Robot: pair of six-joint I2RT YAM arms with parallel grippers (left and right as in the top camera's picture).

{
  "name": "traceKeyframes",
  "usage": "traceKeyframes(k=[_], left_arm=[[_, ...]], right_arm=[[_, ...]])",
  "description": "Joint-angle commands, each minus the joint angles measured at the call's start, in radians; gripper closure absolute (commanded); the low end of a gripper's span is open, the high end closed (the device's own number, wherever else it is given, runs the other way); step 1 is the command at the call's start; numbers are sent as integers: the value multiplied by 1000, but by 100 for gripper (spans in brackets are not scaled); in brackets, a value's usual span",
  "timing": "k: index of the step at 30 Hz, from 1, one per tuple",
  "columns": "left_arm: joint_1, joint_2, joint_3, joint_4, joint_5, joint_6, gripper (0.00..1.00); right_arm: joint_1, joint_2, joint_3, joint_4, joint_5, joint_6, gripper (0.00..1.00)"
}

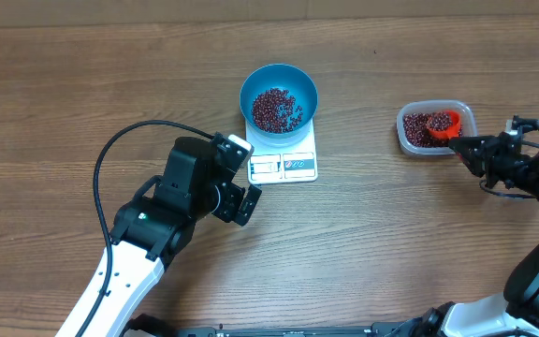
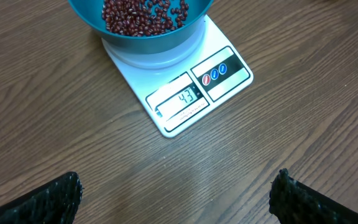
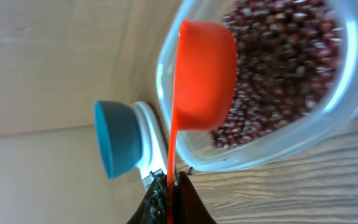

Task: Scoop item into bowl and weigh 150g on scale
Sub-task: 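Scoop more beans from the tub and lift the scoop, then carry the filled scoop over the teal bowl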

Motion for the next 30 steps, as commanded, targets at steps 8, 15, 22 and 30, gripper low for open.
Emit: traceKeyframes(k=[8,15,22,30], left_arm=[[4,5,-5,0,-7,-6,0],[4,5,-5,0,-7,-6,1],[4,5,-5,0,-7,-6,1],[4,5,-5,0,-7,-6,0]], right_arm=[[3,-3,-3,8,-263,-75,96],[35,-35,-2,24,-340,-72,96],[124,-56,9,77,-343,24,96],[320,-56,49,285,-325,250,96]])
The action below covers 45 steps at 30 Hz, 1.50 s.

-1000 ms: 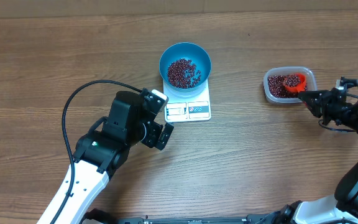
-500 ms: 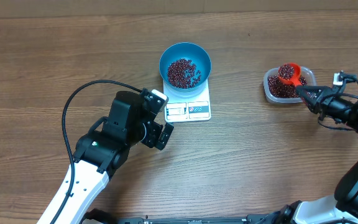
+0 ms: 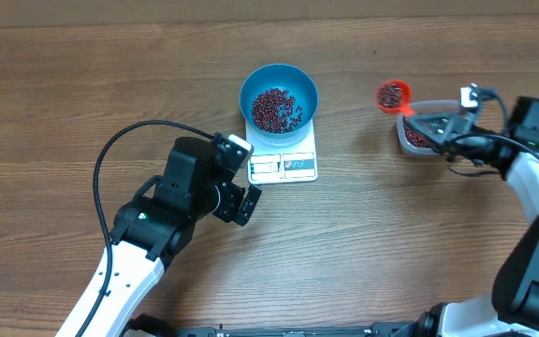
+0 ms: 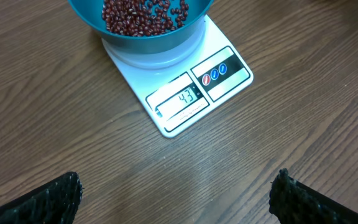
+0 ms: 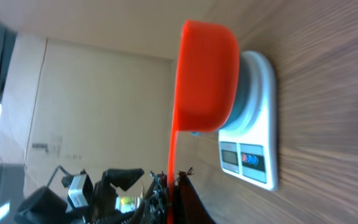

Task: Scoop item into bowl and weigh 150g on scale
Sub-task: 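Carry the filled scoop over the teal bowl, then tip the scoop to pour the second load into the bowl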

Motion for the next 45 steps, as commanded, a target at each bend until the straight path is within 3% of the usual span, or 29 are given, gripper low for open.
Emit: traceKeyframes(k=[1,8,17,30,40,45], left_arm=[[4,5,-5,0,-7,-6,0],[4,5,-5,0,-7,-6,1],[4,5,-5,0,-7,-6,1],[4,5,-5,0,-7,-6,0],[4,5,-5,0,-7,-6,0],[4,5,-5,0,-7,-6,0]], right_arm=[[92,-32,45,101,-6,167,96],[263,-32,45,359,114,380,96],[420,-32,45,405,312,410,96],[570,-32,64,317,710,198,96],[671,-32,221,70,964,-2,96],[715,-32,262,28,1079,-53,96]])
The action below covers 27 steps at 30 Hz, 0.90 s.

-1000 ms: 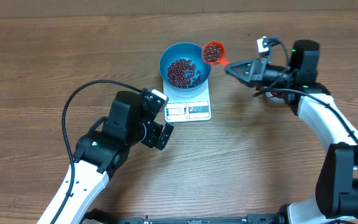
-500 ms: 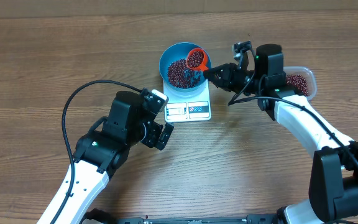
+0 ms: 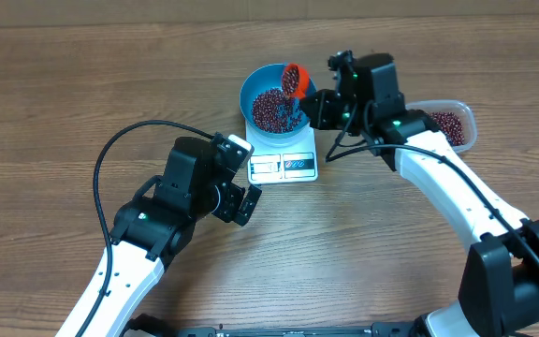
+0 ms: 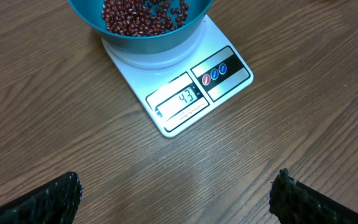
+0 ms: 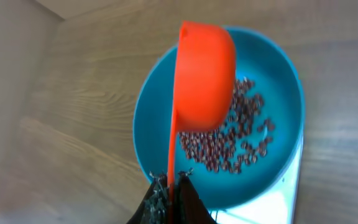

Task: Scoop item into bowl and weigh 150g on scale
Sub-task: 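Tip the scoop to pour the second load into the bowl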

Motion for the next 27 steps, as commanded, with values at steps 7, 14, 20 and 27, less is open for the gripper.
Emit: traceKeyframes(k=[7,14,20,27], left_arm=[[4,5,-5,0,-7,-6,0],[4,5,-5,0,-7,-6,1],[4,5,-5,0,-7,-6,0],[4,5,-5,0,-7,-6,1]], right_arm=[[69,-31,36,-21,222,-207,96],[140,-31,36,-23,388,-380,96],[201,-31,36,-21,566,-490,96],[267,-31,36,-21,738,-557,96]])
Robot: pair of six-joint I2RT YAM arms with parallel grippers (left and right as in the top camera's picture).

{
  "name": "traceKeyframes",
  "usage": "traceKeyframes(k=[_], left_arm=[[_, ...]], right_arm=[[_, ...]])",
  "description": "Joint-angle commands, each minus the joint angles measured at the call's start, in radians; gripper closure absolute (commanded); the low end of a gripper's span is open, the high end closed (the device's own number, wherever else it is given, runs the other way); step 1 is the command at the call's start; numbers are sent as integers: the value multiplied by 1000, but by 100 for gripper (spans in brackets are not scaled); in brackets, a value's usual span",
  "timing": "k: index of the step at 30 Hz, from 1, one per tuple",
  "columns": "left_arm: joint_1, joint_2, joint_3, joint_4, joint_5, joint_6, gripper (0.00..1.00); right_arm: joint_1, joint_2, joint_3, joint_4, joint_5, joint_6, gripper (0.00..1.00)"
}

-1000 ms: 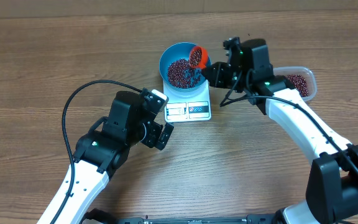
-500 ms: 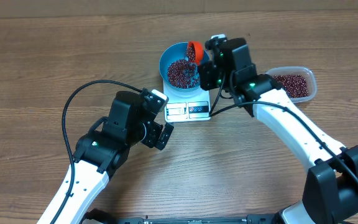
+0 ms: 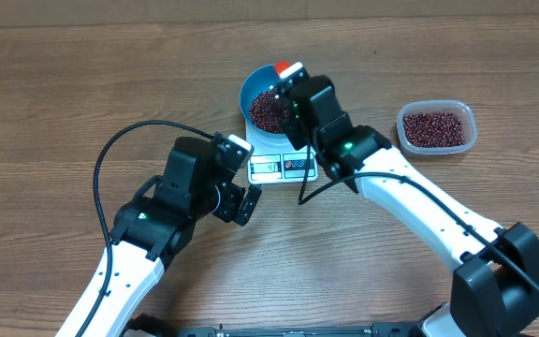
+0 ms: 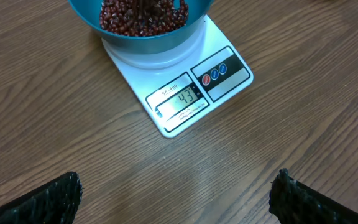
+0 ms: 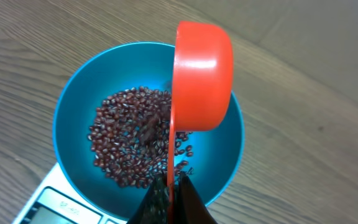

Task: Scoop item into bowl and weigh 150g on scale
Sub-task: 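Tip the scoop to pour the second load into the bowl, then move the empty red scoop back into the bean tub with the right gripper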

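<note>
A blue bowl [image 3: 256, 90] of red beans [image 5: 129, 134] stands on the white scale [image 3: 284, 166], whose display [image 4: 180, 101] reads 43. My right gripper [image 5: 174, 180] is shut on the handle of an orange scoop [image 5: 202, 74], tipped on its side over the bowl with beans falling from it. In the overhead view only the scoop's tip [image 3: 283, 67] shows past the right wrist. My left gripper [image 4: 176, 186] hovers open over bare table just in front of the scale, with nothing between its fingers.
A clear plastic tub [image 3: 436, 126] of red beans sits at the right of the table. The left arm's black cable [image 3: 120, 150] loops over the table at the left. Cardboard edges the far side.
My right gripper has turned the scoop further over the bowl, and more beans now lie in the bowl, some blurred in mid-fall. The display still shows 43. My left arm has not moved.
My right gripper held the scoop down in the bean tub at the right. Then the filled scoop was lifted clear of the tub, then it was over the bowl's far rim, and now it is tipped with beans dropping in. The left arm stayed put.
</note>
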Motion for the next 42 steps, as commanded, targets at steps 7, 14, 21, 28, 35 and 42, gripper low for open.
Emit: traceKeyframes(k=[7,14,21,28,35,42], left_arm=[[4,5,-5,0,-7,-6,0],[4,5,-5,0,-7,-6,0],[4,5,-5,0,-7,-6,0],[4,5,-5,0,-7,-6,0],[4,5,-5,0,-7,-6,0],[4,5,-5,0,-7,-6,1]], right_arm=[[31,-33,26,3,120,-37,96],[23,-66,28,-1,58,14,96],[-67,-142,43,-71,-76,105,96],[-272,-270,44,-205,-235,143,96],[-499,-340,44,-382,-261,53,96],[-655,-296,23,-483,-262,14,96]])
